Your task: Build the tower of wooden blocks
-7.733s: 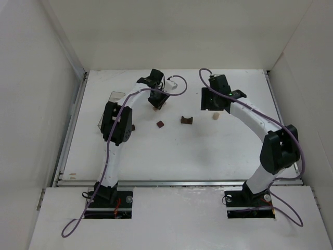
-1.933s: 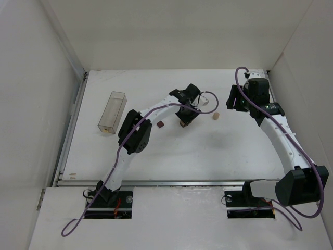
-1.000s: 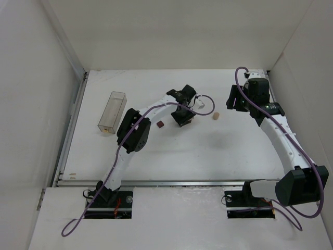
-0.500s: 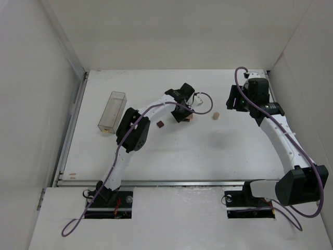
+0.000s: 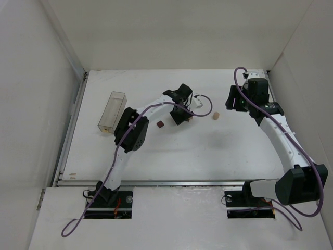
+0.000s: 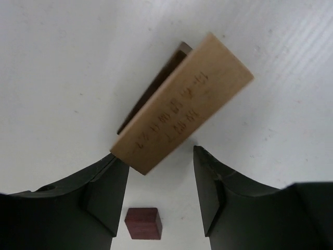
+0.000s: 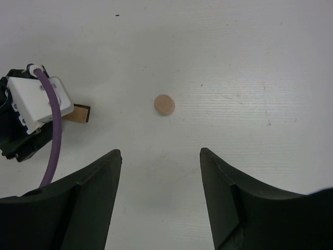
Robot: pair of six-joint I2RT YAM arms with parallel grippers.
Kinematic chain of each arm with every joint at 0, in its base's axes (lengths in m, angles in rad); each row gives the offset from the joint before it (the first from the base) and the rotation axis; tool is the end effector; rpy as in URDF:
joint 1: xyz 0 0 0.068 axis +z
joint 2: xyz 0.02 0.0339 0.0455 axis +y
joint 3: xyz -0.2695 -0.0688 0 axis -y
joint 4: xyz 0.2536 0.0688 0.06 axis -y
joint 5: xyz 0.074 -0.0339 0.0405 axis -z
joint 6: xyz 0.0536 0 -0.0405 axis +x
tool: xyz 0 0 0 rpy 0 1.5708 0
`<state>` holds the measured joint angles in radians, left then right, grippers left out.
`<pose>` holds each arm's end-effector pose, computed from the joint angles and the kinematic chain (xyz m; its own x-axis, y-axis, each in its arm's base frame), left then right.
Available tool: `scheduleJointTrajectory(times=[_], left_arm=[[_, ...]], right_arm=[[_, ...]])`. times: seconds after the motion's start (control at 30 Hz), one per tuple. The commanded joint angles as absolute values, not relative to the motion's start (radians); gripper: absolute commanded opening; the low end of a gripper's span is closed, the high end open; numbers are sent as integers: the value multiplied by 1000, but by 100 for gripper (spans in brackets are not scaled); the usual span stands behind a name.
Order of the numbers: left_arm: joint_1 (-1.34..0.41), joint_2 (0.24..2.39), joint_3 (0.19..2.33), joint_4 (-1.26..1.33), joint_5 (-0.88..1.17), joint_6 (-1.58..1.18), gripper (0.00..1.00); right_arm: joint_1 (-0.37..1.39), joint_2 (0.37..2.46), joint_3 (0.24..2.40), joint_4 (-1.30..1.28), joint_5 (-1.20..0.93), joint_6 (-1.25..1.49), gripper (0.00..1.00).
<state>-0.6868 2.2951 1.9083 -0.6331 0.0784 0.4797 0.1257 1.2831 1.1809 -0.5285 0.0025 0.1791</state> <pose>0.4016 -0.3347 0.1667 -0.2782 0.8231 -0.4952 0.8930 0.4115 0.1824 0.3026 0.0381 0.3305 -0.5977 0.1040 -0.7950 -0.0172 0.9897 0.1424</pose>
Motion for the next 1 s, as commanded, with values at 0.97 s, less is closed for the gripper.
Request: scheduleJointTrajectory(times=[0.97], left_arm=[[-477,2212,1873,-607,198,140,41]], right_arm=[[390,1848,1353,-474,72,494,68]])
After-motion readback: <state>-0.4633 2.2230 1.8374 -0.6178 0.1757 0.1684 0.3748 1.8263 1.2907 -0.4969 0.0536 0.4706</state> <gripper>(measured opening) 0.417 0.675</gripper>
